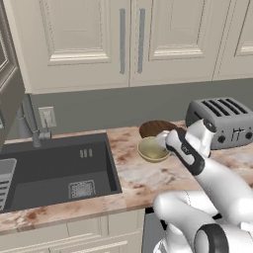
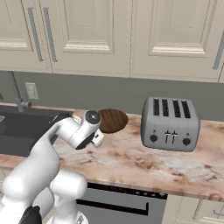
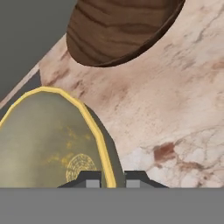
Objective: Pick up the bowls on the counter and stack them on top of one another in the open cabinet. Place the smaller bowl on top of the larger bowl.
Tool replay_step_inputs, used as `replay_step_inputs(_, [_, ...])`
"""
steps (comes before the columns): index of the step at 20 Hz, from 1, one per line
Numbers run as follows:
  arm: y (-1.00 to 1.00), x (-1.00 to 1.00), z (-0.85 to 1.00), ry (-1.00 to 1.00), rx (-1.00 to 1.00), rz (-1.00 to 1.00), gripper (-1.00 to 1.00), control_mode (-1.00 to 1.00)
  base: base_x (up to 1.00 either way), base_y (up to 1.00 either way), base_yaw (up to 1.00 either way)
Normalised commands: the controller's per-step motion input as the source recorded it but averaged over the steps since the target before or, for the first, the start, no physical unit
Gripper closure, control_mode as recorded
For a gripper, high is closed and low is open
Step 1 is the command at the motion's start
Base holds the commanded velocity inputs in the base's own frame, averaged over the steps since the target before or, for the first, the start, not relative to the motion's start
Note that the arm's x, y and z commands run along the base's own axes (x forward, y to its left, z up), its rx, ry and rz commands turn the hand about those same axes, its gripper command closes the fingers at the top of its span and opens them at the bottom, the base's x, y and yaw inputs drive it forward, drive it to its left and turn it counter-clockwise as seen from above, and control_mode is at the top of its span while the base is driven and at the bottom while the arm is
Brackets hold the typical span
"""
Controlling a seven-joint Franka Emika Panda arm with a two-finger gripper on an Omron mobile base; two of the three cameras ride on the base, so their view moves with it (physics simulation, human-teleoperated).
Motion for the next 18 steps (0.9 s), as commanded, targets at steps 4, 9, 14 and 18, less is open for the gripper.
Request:
replay_step_inputs(4, [-0.21, -0.01, 0.62, 0.0, 0.13, -0.25, 1.0, -1.0, 0.0, 0.0, 0.0])
replay_step_inputs(9, [-0.12, 0.0, 0.53, 0.0, 0.09, -0.2, 1.0, -1.0, 0.0, 0.0, 0.0])
replay_step_inputs(14, [-0.07, 0.0, 0.11, 0.0, 0.03, -0.05, 1.0, -1.0, 0.0, 0.0, 0.0])
replay_step_inputs(18, [-0.05, 0.04, 0.0, 0.0, 0.01, -0.06, 1.0, -1.0, 0.0, 0.0, 0.0])
